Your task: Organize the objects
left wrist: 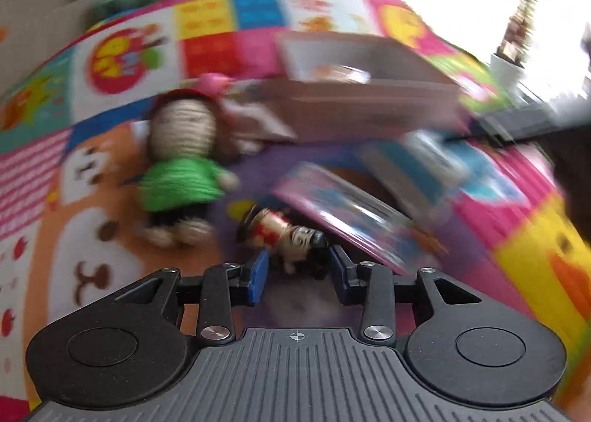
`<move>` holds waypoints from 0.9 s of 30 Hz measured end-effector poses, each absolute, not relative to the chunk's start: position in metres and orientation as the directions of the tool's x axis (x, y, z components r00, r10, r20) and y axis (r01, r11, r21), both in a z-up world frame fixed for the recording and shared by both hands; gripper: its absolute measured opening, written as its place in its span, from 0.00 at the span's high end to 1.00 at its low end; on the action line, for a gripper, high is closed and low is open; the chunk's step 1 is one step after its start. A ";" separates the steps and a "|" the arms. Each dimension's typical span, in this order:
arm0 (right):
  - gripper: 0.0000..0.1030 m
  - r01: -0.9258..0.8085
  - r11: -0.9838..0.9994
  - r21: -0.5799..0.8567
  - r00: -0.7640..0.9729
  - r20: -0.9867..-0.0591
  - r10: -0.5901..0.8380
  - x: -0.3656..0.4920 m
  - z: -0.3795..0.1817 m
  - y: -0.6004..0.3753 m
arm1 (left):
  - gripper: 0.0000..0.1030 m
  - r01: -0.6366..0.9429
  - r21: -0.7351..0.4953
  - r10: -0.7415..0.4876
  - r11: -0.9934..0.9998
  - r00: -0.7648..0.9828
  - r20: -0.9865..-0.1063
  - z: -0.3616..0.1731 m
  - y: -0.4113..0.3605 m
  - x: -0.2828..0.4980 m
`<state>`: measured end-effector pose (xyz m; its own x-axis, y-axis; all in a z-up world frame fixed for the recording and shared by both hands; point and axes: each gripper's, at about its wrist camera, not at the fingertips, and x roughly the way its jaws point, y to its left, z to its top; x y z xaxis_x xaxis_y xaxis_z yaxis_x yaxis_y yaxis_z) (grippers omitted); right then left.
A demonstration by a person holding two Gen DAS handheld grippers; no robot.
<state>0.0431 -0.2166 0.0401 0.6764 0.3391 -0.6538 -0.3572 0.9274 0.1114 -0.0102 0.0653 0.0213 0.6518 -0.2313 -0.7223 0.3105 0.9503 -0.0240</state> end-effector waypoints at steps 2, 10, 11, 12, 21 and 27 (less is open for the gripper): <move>0.24 -0.331 0.931 0.152 0.657 -0.671 0.343 0.037 0.033 -0.225 | 0.54 0.228 -0.014 -0.170 0.973 0.682 -0.711 0.022 0.076 0.003; 0.24 -0.404 0.882 0.243 0.593 -0.665 0.455 -0.011 0.047 -0.234 | 0.63 0.181 -0.295 -0.339 0.938 0.643 -0.686 0.047 0.089 -0.005; 0.24 -0.405 0.888 0.218 0.622 -0.646 0.442 -0.011 0.053 -0.235 | 0.63 0.172 -0.350 -0.376 0.921 0.625 -0.684 0.046 0.086 -0.007; 0.25 -0.395 0.898 0.192 0.654 -0.628 0.422 -0.007 0.059 -0.237 | 0.63 0.158 -0.380 -0.392 0.911 0.612 -0.687 0.044 0.083 -0.007; 0.52 -0.179 0.968 0.178 0.703 -0.665 0.253 0.066 0.037 -0.255 | 0.63 0.142 -0.338 -0.347 0.930 0.636 -0.689 0.042 0.062 -0.012; 0.52 -0.263 0.918 0.296 0.550 -0.736 0.395 0.024 0.020 -0.266 | 0.63 0.105 -0.327 -0.316 0.939 0.636 -0.704 0.038 0.067 -0.010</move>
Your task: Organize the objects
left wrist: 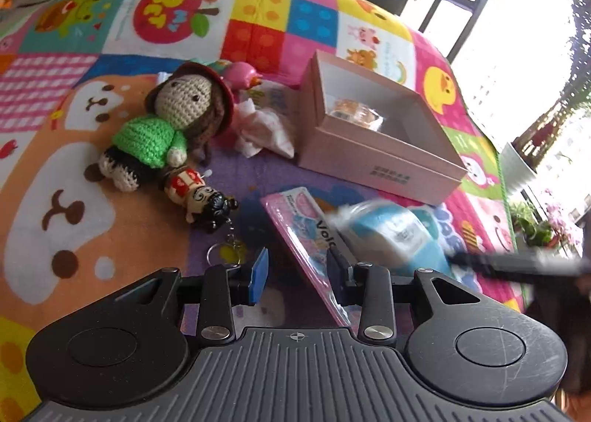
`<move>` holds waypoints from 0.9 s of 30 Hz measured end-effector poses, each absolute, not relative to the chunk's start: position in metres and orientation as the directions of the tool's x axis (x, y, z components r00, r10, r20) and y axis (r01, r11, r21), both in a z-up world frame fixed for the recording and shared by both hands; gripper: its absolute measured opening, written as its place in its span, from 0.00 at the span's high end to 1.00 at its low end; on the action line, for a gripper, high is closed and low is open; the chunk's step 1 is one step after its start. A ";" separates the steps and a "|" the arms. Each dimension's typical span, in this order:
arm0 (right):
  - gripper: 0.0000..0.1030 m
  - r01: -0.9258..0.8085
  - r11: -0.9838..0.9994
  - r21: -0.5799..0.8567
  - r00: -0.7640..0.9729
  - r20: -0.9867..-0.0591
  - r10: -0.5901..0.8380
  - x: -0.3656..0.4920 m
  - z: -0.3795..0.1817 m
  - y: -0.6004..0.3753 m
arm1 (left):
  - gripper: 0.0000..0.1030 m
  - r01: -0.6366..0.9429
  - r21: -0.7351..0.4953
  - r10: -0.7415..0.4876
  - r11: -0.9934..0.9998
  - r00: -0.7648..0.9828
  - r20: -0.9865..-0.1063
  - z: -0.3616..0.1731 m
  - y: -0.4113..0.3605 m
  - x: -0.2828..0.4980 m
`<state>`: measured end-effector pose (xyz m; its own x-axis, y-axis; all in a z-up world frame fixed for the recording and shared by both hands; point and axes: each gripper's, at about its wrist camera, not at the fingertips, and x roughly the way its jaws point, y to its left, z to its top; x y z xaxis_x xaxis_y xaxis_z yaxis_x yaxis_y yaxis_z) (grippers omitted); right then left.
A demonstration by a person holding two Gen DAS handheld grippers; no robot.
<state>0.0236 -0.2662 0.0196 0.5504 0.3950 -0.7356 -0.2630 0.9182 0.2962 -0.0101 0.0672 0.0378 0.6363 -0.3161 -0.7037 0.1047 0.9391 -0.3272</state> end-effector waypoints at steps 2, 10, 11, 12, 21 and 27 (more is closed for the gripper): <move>0.52 -0.317 0.901 0.295 0.524 -0.737 0.426 0.002 0.020 -0.264 | 0.63 0.103 -0.331 -0.318 0.938 0.635 -0.704 0.036 0.062 -0.004; 0.30 -0.312 0.929 0.200 0.662 -0.655 0.363 -0.024 0.049 -0.268 | 0.54 0.174 -0.163 -0.238 0.971 0.664 -0.709 0.021 0.012 0.010; 0.29 -0.313 0.926 0.210 0.666 -0.647 0.372 -0.022 0.052 -0.267 | 0.52 0.178 -0.167 -0.244 0.970 0.663 -0.708 0.018 0.011 0.012; 0.27 -0.318 0.924 0.214 0.668 -0.641 0.378 -0.023 0.053 -0.265 | 0.51 0.178 -0.175 -0.249 0.968 0.657 -0.712 0.017 0.009 0.014; 0.26 -0.299 0.918 0.262 0.630 -0.668 0.396 -0.009 0.039 -0.237 | 0.63 0.283 -0.152 -0.301 0.947 0.616 -0.728 0.015 0.004 0.004; 0.26 -0.195 0.896 0.399 0.586 -0.685 0.433 0.003 0.030 -0.235 | 0.68 0.300 -0.191 -0.343 0.935 0.620 -0.705 0.011 0.008 0.009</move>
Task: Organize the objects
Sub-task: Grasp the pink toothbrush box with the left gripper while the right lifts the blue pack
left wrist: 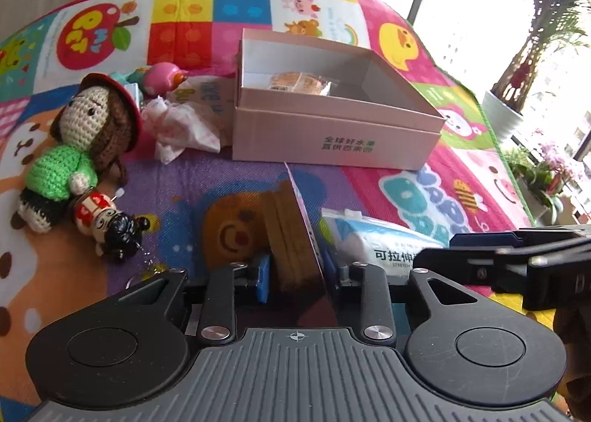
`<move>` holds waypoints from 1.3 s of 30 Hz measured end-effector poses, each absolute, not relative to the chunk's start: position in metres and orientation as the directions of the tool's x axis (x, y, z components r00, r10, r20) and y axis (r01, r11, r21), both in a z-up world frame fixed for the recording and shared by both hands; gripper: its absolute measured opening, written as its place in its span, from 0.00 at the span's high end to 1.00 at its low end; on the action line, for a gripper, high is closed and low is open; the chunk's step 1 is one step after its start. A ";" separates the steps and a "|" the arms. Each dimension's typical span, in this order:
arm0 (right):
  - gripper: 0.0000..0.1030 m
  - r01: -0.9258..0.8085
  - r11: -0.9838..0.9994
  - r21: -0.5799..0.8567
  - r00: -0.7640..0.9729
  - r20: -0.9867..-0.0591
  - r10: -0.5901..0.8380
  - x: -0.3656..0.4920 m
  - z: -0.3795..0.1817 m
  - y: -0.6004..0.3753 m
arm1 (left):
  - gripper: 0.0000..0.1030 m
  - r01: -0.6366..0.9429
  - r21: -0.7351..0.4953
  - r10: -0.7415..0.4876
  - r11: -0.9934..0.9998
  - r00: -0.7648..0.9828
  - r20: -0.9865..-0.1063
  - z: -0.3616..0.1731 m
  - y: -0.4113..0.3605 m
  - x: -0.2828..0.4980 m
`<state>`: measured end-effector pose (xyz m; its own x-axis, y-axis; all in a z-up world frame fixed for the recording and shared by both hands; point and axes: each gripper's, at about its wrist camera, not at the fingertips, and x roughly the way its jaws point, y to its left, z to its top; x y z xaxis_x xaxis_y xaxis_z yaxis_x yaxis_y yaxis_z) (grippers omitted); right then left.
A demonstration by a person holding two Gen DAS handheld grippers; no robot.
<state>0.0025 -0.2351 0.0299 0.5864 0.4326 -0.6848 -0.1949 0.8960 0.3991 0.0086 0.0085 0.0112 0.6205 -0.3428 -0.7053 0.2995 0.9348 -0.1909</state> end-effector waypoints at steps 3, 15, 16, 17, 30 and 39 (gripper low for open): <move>0.24 -0.187 0.895 0.406 0.587 -0.684 0.433 -0.002 0.033 -0.233 | 0.68 0.307 -0.165 -0.330 0.937 0.632 -0.701 0.014 0.020 0.003; 0.20 -0.315 0.849 0.425 0.450 -0.721 0.527 -0.005 0.021 -0.156 | 0.68 0.170 -0.261 -0.308 0.950 0.641 -0.703 0.013 0.094 -0.014; 0.20 -0.341 0.860 0.379 0.471 -0.723 0.505 -0.007 0.025 -0.152 | 0.68 0.170 -0.266 -0.312 0.949 0.641 -0.702 0.013 0.096 -0.015; 0.20 -0.354 0.879 0.320 0.505 -0.725 0.468 -0.009 0.030 -0.150 | 0.68 0.169 -0.271 -0.315 0.948 0.640 -0.701 0.013 0.099 -0.016; 0.21 -0.371 0.871 0.324 0.457 -0.752 0.474 -0.014 0.034 -0.114 | 0.73 0.147 -0.324 -0.340 0.935 0.637 -0.692 0.008 0.114 -0.013; 0.50 -0.352 0.909 0.222 0.553 -0.734 0.394 -0.007 0.041 -0.153 | 0.74 0.219 -0.307 -0.371 0.926 0.666 -0.646 0.025 0.099 -0.019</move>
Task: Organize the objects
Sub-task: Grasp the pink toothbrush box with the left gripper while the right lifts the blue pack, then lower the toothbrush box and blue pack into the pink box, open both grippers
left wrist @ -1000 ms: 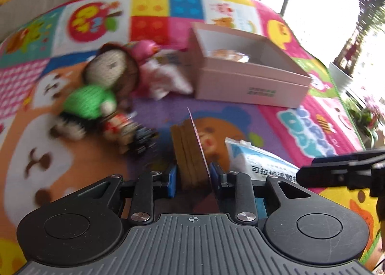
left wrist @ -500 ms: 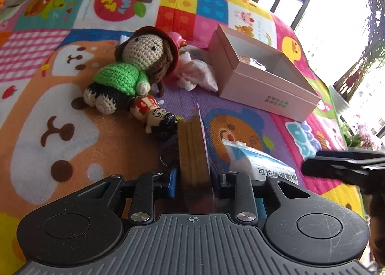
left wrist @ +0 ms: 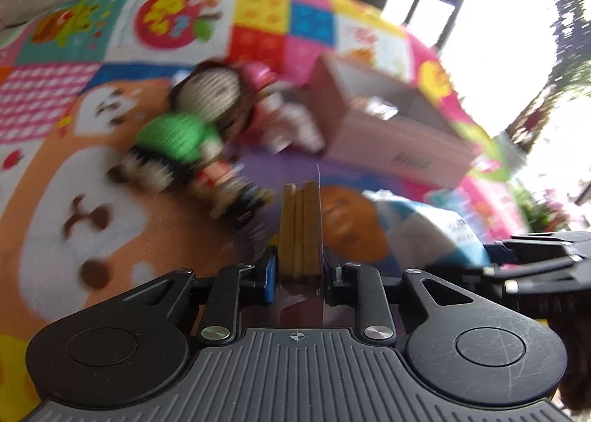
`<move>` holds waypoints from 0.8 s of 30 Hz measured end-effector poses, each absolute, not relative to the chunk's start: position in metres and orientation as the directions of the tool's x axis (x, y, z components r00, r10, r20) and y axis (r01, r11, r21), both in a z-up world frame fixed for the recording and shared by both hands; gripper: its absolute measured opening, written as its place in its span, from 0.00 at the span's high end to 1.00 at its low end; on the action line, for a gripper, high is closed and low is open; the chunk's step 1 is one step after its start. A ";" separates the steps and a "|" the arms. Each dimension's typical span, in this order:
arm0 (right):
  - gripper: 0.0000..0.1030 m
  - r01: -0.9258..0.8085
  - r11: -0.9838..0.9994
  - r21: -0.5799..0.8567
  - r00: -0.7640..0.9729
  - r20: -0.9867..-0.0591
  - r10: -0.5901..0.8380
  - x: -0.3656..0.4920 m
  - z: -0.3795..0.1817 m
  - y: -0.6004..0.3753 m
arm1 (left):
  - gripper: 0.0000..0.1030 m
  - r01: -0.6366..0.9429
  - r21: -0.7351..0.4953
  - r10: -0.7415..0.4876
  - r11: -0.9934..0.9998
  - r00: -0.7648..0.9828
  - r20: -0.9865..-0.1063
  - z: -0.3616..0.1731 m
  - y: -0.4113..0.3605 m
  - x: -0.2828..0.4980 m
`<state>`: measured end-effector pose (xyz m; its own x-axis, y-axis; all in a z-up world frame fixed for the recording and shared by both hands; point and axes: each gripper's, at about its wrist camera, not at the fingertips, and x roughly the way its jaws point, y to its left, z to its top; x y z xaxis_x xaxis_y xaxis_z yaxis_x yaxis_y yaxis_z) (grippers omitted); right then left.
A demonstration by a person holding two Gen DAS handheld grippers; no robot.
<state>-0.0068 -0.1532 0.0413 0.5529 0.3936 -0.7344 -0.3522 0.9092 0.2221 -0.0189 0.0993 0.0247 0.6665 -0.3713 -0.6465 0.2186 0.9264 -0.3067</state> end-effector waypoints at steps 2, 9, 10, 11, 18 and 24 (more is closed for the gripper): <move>0.50 -0.306 0.925 0.223 0.603 -0.706 0.370 -0.006 0.053 -0.183 | 0.74 0.263 -0.305 -0.400 0.915 0.685 -0.609 0.041 0.087 -0.015; 0.50 -0.142 0.965 0.220 0.751 -0.611 0.250 -0.004 0.079 -0.268 | 0.74 0.393 -0.296 -0.491 0.871 0.708 -0.507 0.096 0.004 0.056; 0.50 -0.125 0.965 0.231 0.760 -0.603 0.243 -0.003 0.079 -0.276 | 0.74 0.392 -0.321 -0.505 0.862 0.711 -0.489 0.098 -0.009 0.072; 0.50 -0.111 0.964 0.240 0.767 -0.596 0.237 -0.003 0.080 -0.283 | 0.74 0.389 -0.359 -0.524 0.849 0.707 -0.474 0.096 -0.020 0.090; 0.50 -0.056 0.963 0.265 0.779 -0.591 0.208 -0.004 0.071 -0.309 | 0.74 0.270 -0.358 -0.447 0.894 0.613 -0.652 0.027 -0.081 0.184; 0.50 -0.025 0.970 0.241 0.774 -0.610 0.172 0.004 0.061 -0.320 | 0.73 0.158 -0.275 -0.308 0.948 0.663 -0.682 0.022 -0.053 0.179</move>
